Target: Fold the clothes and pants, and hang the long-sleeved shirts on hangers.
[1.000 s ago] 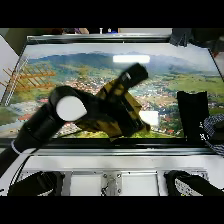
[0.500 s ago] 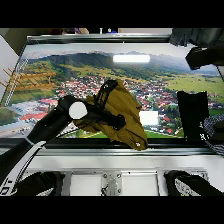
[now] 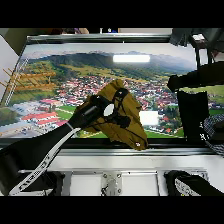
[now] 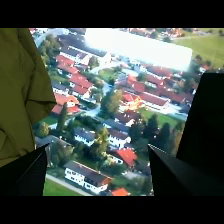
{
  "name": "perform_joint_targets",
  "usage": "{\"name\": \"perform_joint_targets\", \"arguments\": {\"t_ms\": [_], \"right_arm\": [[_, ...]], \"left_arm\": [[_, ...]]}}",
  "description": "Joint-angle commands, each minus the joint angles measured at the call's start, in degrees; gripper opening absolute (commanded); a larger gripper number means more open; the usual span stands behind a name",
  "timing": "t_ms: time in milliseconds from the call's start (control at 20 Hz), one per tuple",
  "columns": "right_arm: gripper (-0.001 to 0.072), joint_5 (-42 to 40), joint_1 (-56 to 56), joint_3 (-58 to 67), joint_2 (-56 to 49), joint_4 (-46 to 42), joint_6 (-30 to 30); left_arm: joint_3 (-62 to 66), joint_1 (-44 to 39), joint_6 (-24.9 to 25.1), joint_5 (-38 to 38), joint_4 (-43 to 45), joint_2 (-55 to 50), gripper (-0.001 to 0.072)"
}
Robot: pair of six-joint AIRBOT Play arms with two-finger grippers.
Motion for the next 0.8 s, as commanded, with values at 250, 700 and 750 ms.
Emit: {"name": "perform_joint_targets", "arguments": {"t_ms": [250, 700, 750], "right_arm": [[0.0651, 1.5, 0.0, -2.4, 0.7, 2.5, 0.0], [0.0651, 1.9, 0.0, -2.4, 1.5, 3.7, 0.3], [0.0651, 1.8, 0.0, -2.4, 1.5, 3.7, 0.3]], "left_arm": [[15.0, -0.6, -1.6, -12.0, 9.3, -12.7, 0.0549], [15.6, -3.8, -1.6, -15.5, 9.7, -16.4, 0.0549], [15.6, -4.4, -1.6, -14.7, 9.7, -16.4, 0.0549]]}}
